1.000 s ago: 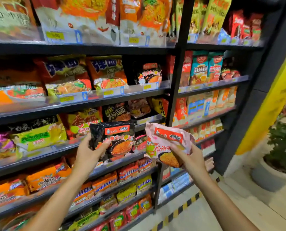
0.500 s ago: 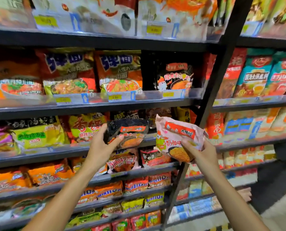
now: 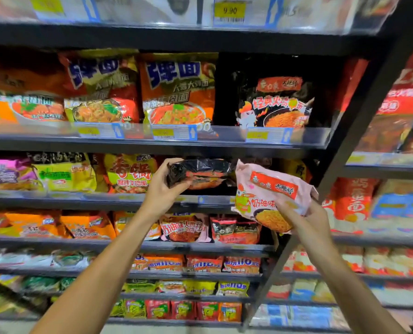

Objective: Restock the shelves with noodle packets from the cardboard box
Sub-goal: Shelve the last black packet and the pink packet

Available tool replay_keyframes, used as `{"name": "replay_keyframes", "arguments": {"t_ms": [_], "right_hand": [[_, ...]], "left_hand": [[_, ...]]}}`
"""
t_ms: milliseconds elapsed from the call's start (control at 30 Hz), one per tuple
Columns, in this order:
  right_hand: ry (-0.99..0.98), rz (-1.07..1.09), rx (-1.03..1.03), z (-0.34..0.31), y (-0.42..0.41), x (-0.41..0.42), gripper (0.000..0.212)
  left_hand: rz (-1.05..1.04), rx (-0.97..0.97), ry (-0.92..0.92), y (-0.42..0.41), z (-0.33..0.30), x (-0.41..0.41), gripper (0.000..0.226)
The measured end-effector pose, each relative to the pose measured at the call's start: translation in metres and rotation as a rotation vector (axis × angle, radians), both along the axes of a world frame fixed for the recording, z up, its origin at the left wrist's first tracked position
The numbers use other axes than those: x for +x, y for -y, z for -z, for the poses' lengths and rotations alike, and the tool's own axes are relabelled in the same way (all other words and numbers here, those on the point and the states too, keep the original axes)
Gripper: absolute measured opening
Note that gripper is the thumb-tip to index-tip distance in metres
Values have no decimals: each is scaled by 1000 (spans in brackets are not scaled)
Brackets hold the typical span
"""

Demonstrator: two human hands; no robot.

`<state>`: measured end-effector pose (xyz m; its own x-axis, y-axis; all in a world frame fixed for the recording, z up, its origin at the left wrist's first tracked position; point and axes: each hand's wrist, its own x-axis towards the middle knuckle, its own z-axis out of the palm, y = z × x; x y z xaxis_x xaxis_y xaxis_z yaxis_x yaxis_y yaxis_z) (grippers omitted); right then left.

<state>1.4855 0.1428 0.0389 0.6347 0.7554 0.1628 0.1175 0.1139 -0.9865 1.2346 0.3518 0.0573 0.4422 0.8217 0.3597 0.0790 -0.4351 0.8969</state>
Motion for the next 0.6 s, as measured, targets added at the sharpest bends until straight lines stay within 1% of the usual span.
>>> {"name": "replay_keyframes", "arguments": {"t_ms": [33,67,133,167,200,233,300,367,467,533,600], "right_hand": [[-2,-11,0,2,-1,3,31],[-1,-21,4,3,-3,6,32],[-3,-38,6,5,-6,9,33],[-3,-45,4,6,-7,10,34],[-2,-46,4,7,-9,10,34],[-1,-41,8,7,-10,10,34],[15,-34,21,7,-15,11,31],[22,-24,19,7,-20,11,29],[43,-23,33,6,-26,9,30],[103,-18,81,2,-26,5,28],[188,-4,137,0,-27,1,28]], "left_hand": [[-4,-47,-18,0,4,0,44],[-25,-92,-48,-2,9,-1,52],[-38,-149,-127,-9,19,0,82],[-35,-157,-180,-8,20,1,89],[-45,-144,-236,-6,20,3,91],[-79,-104,-299,-3,20,5,89],[-215,63,-374,1,24,10,82],[-372,235,-346,8,27,14,80],[-532,467,-273,6,36,16,71],[-592,587,-246,8,40,21,60],[-585,662,-265,13,52,24,53]]}}
